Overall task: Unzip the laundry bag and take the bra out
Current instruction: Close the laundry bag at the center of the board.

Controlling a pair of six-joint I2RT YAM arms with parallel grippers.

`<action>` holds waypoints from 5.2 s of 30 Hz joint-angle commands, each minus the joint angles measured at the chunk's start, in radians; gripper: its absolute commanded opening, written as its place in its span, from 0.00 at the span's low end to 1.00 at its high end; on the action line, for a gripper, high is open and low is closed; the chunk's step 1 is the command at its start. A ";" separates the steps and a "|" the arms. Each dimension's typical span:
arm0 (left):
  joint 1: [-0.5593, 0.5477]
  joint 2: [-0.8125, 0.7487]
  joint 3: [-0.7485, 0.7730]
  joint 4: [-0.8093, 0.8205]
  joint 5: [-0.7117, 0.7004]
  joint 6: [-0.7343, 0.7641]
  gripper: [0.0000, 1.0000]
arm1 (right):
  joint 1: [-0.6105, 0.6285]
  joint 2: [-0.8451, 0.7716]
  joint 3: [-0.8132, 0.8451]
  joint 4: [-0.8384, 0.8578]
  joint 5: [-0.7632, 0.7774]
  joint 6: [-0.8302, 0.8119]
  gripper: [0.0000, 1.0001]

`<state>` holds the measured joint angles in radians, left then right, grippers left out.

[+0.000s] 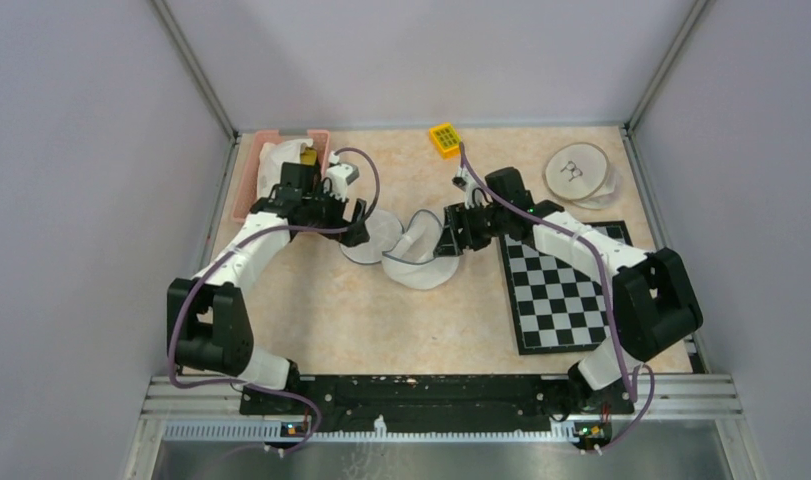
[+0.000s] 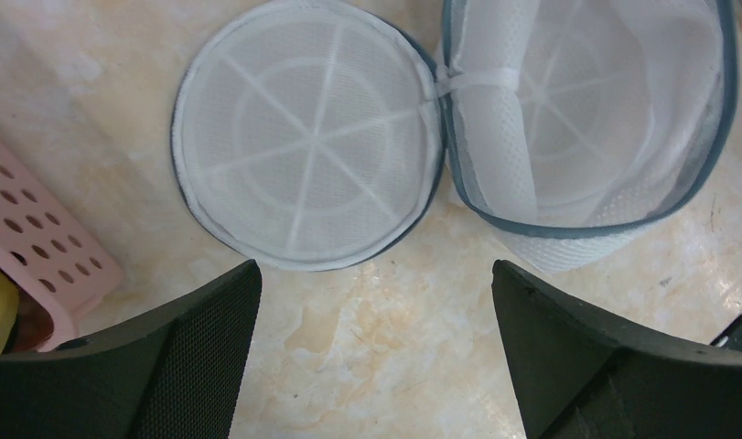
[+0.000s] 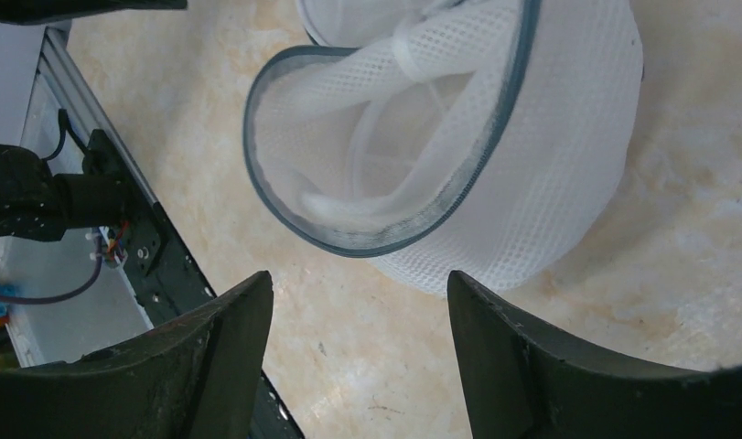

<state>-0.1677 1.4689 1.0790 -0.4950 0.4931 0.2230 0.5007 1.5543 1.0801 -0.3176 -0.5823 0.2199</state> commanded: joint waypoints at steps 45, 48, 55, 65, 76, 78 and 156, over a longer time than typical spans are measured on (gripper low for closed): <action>-0.073 0.329 0.020 0.262 -0.422 -0.256 0.47 | -0.079 0.205 -0.030 0.133 0.188 0.069 0.38; -0.072 0.368 0.052 0.234 -0.408 -0.270 0.32 | -0.079 0.201 -0.038 0.150 0.157 0.074 0.38; -0.080 0.290 0.082 0.209 -0.426 -0.257 0.00 | -0.079 0.198 -0.044 0.174 0.098 0.098 0.38; -0.226 0.114 0.189 0.140 -0.592 -0.086 0.00 | -0.079 0.206 -0.053 0.282 -0.058 0.183 0.38; -0.434 0.078 0.233 0.144 -0.636 0.021 0.00 | -0.119 0.158 -0.037 0.342 -0.176 0.261 0.53; -0.454 0.077 0.230 0.153 -0.640 0.040 0.00 | -0.149 0.131 -0.038 0.339 -0.205 0.291 0.58; -0.665 0.118 0.216 0.103 -0.209 0.128 0.72 | -0.214 0.361 -0.137 0.436 -0.248 0.354 0.00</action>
<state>-0.8356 1.6527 1.2812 -0.3206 0.3748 0.3126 0.2794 1.9091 0.8993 0.1131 -0.8246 0.5945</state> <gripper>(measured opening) 0.703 0.023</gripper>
